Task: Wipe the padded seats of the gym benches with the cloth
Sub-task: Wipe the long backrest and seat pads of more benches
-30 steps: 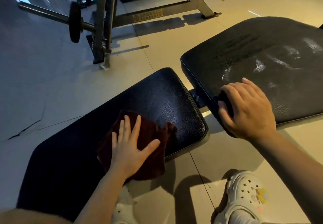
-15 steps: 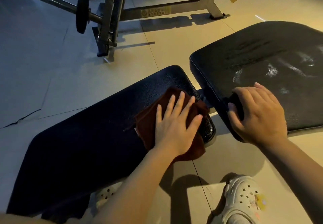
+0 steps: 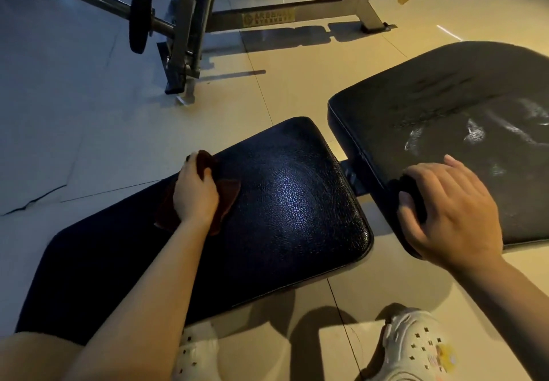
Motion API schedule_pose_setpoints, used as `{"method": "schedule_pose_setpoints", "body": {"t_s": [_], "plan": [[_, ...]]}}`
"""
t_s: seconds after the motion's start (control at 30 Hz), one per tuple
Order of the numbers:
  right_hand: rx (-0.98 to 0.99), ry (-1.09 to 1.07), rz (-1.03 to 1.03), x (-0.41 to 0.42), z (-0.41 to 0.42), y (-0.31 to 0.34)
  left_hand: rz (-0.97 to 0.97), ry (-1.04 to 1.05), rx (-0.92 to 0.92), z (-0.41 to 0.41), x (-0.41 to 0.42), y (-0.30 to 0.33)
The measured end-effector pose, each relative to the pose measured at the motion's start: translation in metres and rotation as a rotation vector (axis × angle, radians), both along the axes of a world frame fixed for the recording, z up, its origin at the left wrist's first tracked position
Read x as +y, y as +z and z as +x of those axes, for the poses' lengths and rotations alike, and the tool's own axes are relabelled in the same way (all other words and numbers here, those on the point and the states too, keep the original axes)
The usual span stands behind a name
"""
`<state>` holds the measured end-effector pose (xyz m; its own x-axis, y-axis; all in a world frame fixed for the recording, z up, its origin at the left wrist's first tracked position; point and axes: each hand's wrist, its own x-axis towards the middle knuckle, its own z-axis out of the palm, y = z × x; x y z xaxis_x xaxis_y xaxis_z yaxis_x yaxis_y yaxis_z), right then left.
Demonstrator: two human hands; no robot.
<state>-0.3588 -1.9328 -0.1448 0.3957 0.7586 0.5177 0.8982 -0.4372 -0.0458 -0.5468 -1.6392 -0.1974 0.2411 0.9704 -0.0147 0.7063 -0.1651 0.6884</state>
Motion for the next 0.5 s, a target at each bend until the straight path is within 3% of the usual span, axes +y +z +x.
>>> {"method": "schedule_pose_setpoints", "body": {"t_s": [0.13, 0.23, 0.4, 0.5], "plan": [[0.002, 0.002, 0.004, 0.001, -0.001, 0.0, 0.028, 0.014, -0.08, -0.008, -0.012, 0.002], [-0.003, -0.006, 0.028, 0.001, 0.0, 0.001, 0.055, -0.231, -0.071, 0.022, -0.045, 0.017], [-0.005, -0.005, 0.026, 0.002, -0.002, 0.002, 0.221, -0.727, 0.137, 0.101, -0.136, 0.049], [0.008, 0.002, 0.014, -0.001, -0.001, 0.002, 0.256, -0.797, 0.122, 0.108, -0.152, 0.053]]}}
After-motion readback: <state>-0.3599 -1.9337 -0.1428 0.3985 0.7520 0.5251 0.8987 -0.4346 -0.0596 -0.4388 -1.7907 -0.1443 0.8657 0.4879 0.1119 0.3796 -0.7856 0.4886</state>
